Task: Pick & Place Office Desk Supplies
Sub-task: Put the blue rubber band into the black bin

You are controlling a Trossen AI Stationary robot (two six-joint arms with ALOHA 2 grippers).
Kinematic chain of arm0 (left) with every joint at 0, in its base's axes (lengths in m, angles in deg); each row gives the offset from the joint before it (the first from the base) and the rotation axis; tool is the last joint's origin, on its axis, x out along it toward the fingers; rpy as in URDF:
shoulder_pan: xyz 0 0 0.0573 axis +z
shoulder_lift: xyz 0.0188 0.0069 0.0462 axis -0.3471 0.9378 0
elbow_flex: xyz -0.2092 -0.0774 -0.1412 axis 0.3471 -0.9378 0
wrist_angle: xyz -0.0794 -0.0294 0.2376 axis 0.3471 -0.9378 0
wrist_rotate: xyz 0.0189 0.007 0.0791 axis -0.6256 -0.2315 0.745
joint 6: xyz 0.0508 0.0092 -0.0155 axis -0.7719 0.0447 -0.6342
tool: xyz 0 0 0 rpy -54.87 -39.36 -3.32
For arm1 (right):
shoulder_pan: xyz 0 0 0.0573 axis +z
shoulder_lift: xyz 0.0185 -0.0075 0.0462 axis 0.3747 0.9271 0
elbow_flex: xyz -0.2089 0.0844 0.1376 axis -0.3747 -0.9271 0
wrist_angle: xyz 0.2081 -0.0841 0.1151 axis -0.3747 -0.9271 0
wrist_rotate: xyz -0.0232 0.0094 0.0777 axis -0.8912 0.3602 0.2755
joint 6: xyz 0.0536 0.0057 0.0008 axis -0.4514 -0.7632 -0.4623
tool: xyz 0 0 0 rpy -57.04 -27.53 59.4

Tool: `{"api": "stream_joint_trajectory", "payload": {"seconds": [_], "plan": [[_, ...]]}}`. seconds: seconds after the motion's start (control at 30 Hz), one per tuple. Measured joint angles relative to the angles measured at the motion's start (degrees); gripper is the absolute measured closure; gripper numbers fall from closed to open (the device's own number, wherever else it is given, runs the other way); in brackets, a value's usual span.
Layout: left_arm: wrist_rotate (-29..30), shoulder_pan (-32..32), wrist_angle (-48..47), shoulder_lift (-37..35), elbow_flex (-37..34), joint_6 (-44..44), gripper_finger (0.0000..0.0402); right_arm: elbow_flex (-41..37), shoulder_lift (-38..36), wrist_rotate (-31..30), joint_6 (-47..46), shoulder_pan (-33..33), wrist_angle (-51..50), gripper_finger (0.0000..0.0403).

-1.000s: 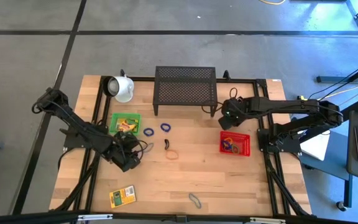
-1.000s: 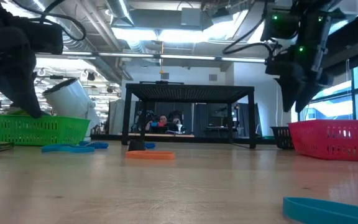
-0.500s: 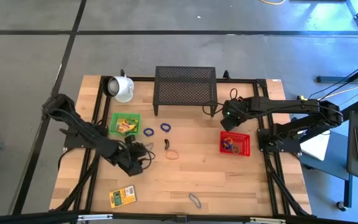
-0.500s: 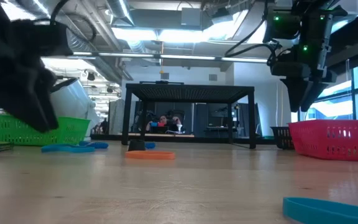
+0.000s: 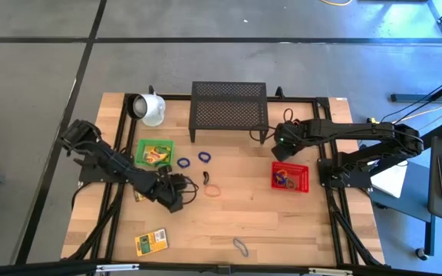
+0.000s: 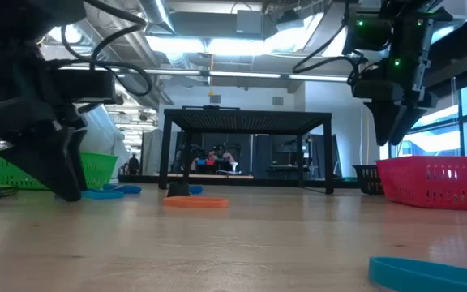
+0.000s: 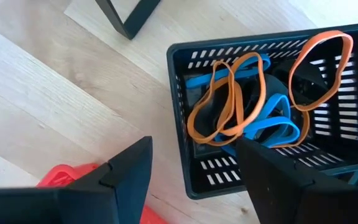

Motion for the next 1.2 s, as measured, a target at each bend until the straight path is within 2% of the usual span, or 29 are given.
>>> {"api": "stream_joint_trajectory", "payload": {"seconds": [0.3, 0.6, 0.9, 1.0, 1.2], "plan": [[-6.6, 4.8, 1.3, -0.1, 0.2, -2.0, 0.0327, 0.0, 0.0, 0.0, -0.8, 0.0, 2.8, 0.0171], [-5.3, 5.7, 3.9, 0.0, -0.2, -3.3, 0.0396, 0.0, 0.0, 0.0, -2.6, 0.0, 4.2, 0.0171], [-0.5, 2.0, 8.4, -2.9, -0.9, -1.0, 0.0399, 0.0, 0.0, 1.2, -3.8, 0.0, 4.1, 0.0171], [0.8, 0.8, 14.0, -4.9, -0.6, -2.1, 0.0399, 0.4, 0.0, 3.3, -3.7, 0.0, 4.0, 0.0171], [1.1, -0.6, 29.8, -6.4, -0.6, -12.7, 0.0399, 3.8, 0.0, 4.5, -2.2, 1.0, 3.7, 0.0171]]}}
